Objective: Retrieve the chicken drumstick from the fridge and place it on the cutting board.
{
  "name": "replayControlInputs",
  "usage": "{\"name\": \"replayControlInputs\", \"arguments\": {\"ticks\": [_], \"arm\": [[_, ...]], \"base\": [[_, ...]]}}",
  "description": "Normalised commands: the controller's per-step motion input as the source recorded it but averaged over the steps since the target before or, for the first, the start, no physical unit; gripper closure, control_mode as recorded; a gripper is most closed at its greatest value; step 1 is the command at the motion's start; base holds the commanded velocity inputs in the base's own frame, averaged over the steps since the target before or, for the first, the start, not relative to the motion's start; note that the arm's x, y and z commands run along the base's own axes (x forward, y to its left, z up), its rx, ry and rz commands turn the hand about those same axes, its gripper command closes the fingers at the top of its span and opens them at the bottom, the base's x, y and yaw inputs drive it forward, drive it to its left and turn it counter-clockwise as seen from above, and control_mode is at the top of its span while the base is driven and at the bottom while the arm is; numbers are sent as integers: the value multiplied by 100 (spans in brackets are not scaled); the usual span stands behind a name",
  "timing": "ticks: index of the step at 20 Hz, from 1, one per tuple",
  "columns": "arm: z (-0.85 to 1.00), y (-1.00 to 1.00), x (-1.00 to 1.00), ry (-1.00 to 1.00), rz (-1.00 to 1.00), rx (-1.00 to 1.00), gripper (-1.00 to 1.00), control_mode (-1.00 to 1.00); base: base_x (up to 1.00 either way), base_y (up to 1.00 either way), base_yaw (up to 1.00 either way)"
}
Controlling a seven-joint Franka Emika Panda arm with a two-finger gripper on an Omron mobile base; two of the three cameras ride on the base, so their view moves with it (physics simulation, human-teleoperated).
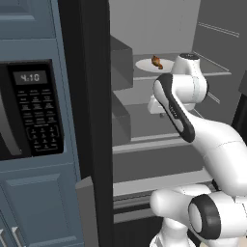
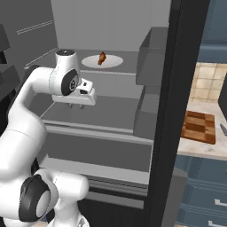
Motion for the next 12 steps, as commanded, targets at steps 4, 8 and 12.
{"name": "replayControlInputs", "arguments": {"ticks": [4,8,12], "arm": [[0,0,-7,0,0,0,-100,-100],[0,0,-27,-10,-1,0,-100,-100],[9,-2,-11,-25,-4,0,-100,-100]], "base": [[0,0,0],[0,0,0],[0,0,0]]}}
